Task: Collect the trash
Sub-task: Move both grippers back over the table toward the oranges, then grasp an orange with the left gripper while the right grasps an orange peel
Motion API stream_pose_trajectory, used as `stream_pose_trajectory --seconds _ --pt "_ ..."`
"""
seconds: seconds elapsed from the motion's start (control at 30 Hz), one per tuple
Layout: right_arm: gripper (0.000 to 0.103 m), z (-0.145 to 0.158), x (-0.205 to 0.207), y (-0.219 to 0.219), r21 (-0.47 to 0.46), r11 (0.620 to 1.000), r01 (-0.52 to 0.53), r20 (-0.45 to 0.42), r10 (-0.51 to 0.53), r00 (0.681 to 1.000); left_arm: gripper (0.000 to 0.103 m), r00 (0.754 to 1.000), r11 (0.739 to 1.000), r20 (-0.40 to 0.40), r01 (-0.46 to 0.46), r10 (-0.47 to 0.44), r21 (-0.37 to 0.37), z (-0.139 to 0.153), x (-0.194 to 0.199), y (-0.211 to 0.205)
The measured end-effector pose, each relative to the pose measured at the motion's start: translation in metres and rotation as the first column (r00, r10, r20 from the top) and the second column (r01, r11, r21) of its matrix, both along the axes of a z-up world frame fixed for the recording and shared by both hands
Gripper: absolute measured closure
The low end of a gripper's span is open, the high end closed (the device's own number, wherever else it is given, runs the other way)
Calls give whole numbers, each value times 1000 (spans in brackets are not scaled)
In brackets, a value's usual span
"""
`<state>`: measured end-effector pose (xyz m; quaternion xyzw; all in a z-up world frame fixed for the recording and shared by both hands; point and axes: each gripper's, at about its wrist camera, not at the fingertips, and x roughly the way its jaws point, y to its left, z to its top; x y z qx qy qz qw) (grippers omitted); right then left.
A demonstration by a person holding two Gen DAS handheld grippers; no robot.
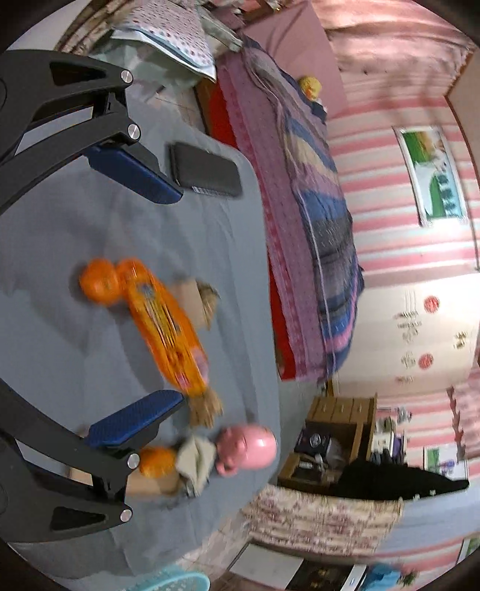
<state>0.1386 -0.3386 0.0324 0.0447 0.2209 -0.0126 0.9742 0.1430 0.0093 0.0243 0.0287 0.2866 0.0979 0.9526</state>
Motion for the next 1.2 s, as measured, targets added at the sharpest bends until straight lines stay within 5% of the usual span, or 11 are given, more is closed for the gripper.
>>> stream_pose_trajectory --seconds 0.3,0.6,0.77,0.93,1.07,1.2 --pt "7 -16 19 68 -8 996 -93 -41 93 995 5 996 997 -57 -65 63 -35 -30 -4 55" --pt "7 -35 28 103 -79 989 -125 -95 118 989 6 983 989 -184 -34 7 -146 -74 5 58" --pt "7 -41 32 105 -88 988 -125 -120 114 986 23 975 991 -216 15 -45 -134 -87 12 41" --pt "7 -48 37 108 -69 990 -125 -141 115 983 63 961 988 -265 35 -75 -153 -96 20 37" --pt "7 -57 41 120 -17 989 -150 -163 145 976 70 967 989 -243 46 -80 -141 -86 11 38" --pt "7 -71 45 145 -63 977 -205 -204 188 961 70 976 991 -208 42 -67 -124 -70 -4 49"
